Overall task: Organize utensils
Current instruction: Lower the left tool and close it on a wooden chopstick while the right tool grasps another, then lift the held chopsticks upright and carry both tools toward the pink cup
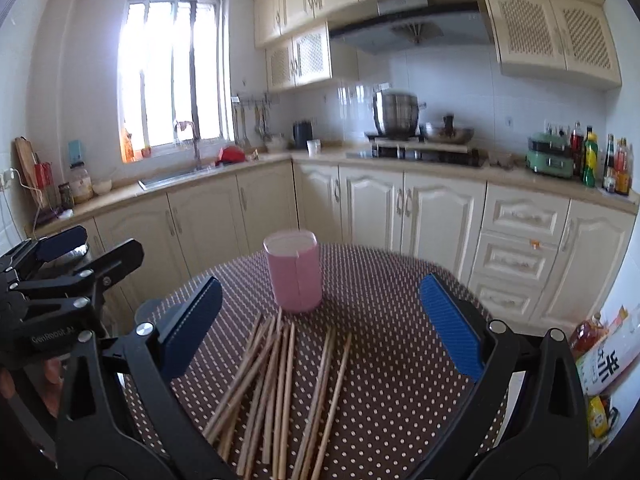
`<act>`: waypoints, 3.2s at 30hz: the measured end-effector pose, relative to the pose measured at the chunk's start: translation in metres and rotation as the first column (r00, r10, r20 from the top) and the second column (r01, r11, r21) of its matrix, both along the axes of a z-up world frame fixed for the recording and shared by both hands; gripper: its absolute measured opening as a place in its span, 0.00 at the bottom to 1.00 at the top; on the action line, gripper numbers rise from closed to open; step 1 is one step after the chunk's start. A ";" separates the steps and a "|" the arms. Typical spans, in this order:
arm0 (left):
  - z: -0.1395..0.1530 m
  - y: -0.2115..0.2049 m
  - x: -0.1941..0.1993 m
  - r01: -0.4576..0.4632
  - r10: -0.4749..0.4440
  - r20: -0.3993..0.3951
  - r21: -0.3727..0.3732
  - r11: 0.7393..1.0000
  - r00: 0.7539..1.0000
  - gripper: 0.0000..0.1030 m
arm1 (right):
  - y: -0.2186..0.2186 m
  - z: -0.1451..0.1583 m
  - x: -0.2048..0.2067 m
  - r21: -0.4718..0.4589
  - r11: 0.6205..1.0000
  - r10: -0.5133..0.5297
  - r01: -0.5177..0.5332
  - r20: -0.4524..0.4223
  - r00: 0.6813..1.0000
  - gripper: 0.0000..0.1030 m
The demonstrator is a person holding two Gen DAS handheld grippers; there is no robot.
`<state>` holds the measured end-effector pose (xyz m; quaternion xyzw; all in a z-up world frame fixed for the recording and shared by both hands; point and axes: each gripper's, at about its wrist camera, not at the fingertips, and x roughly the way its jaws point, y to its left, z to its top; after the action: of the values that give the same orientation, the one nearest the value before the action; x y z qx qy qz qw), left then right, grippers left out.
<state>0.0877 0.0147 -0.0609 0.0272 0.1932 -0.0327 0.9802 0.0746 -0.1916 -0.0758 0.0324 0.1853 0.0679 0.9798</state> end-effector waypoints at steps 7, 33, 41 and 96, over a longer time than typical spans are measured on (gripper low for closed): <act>-0.065 0.009 0.056 0.047 -0.060 -0.281 -0.055 0.997 0.958 0.94 | -0.012 -0.046 0.035 0.031 1.000 0.003 0.002 -0.184 0.983 0.94; -0.172 -0.012 0.134 0.135 -0.186 -0.527 -0.133 0.982 0.829 0.09 | -0.015 -0.124 0.101 0.070 0.995 0.096 -0.073 -0.448 0.889 0.61; -0.175 0.002 0.134 0.107 -0.159 -0.531 -0.127 0.986 0.832 0.06 | -0.012 -0.138 0.127 -0.004 0.997 0.063 -0.076 -0.508 0.859 0.41; -0.116 -0.010 0.121 0.106 -0.138 -0.416 -0.101 0.989 0.899 0.06 | -0.018 -0.075 0.150 0.088 0.980 0.200 -0.180 -0.448 0.871 0.06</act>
<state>0.2090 0.0043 -0.1772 -0.0056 0.3969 -0.1064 0.9117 0.2246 -0.2095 -0.1504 0.0503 0.4099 0.1583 0.8969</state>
